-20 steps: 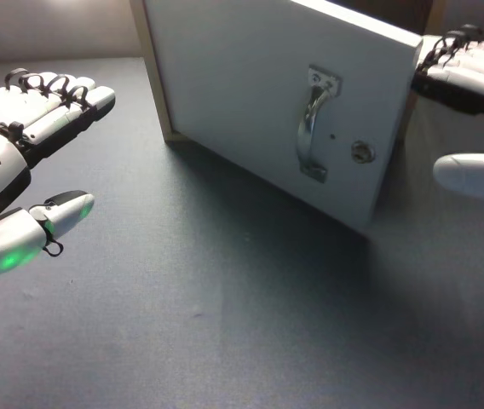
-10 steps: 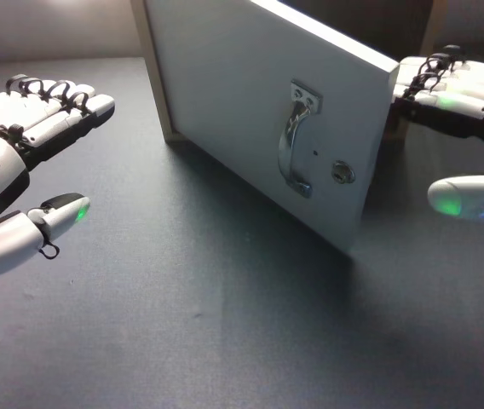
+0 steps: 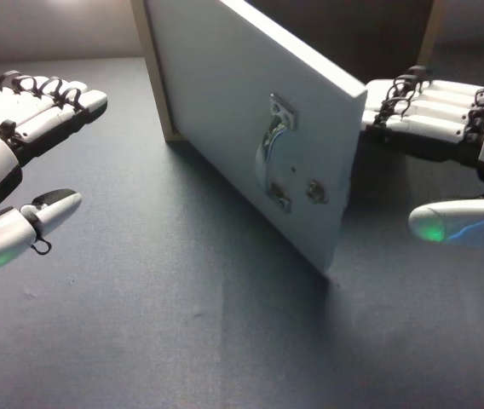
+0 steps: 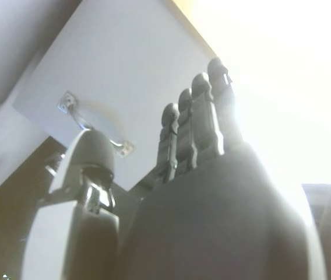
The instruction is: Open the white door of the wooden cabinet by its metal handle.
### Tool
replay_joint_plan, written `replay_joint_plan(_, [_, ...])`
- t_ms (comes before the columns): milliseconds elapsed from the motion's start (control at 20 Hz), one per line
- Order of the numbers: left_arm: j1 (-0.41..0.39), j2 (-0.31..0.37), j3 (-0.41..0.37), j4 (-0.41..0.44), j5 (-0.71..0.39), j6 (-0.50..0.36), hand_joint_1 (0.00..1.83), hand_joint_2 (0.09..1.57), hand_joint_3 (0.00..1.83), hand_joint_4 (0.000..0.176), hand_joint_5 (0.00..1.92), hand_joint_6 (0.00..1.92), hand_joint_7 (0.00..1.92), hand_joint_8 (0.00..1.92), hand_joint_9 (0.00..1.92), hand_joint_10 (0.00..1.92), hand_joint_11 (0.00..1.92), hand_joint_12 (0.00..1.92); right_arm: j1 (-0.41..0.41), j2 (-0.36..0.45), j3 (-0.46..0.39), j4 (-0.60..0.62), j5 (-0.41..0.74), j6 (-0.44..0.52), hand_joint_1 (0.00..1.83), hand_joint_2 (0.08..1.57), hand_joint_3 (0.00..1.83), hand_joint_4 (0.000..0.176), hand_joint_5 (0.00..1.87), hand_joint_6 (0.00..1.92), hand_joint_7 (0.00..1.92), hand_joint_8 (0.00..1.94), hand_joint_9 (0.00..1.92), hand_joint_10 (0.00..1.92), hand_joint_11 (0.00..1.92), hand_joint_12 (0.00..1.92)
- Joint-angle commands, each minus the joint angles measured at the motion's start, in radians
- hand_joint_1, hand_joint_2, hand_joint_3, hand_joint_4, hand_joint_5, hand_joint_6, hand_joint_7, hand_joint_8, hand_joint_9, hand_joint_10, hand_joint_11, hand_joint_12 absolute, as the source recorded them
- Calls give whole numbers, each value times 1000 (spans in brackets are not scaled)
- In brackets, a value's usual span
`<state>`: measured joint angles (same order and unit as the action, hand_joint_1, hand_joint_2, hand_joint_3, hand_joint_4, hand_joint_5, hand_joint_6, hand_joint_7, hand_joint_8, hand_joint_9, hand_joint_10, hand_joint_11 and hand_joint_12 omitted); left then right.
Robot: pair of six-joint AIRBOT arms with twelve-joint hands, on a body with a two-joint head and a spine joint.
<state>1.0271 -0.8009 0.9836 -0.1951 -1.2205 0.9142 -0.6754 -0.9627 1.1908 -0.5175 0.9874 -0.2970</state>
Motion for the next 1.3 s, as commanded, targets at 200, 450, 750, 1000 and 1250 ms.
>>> replay_joint_plan(200, [-3, 8, 1, -10, -121, -3, 405, 1453, 0, 0, 130, 1, 129, 2, 141, 3, 173, 62, 16, -20, -3, 14, 106, 17, 213, 1466, 0, 0, 29, 3, 0, 0, 0, 0, 12, 27])
replay_joint_plan(450, [-3, 8, 1, -14, -122, -3, 120, 1406, 0, 0, 130, 0, 124, 0, 136, 0, 159, 77, 45, -45, -3, -33, 106, 36, 148, 1471, 2, 0, 18, 3, 0, 0, 0, 0, 5, 2])
replay_joint_plan(750, [5, 9, -2, -26, -135, -3, 490, 1465, 13, 0, 101, 2, 82, 1, 80, 3, 0, 302, 54, -89, 1, -69, 106, 56, 230, 1461, 1, 0, 61, 5, 0, 0, 0, 0, 0, 0])
replay_joint_plan(1000, [5, 8, -2, -28, -135, -3, 595, 1471, 6, 0, 190, 5, 182, 9, 189, 15, 0, 654, 84, -127, 4, -114, 105, 63, 323, 1458, 0, 0, 102, 8, 35, 5, 0, 0, 0, 0])
replay_joint_plan(1250, [4, 8, -2, -29, -136, -3, 615, 1487, 5, 0, 158, 2, 152, 2, 148, 3, 0, 557, 116, -163, 11, -140, 106, 71, 497, 1390, 0, 0, 47, 7, 0, 0, 0, 0, 0, 0])
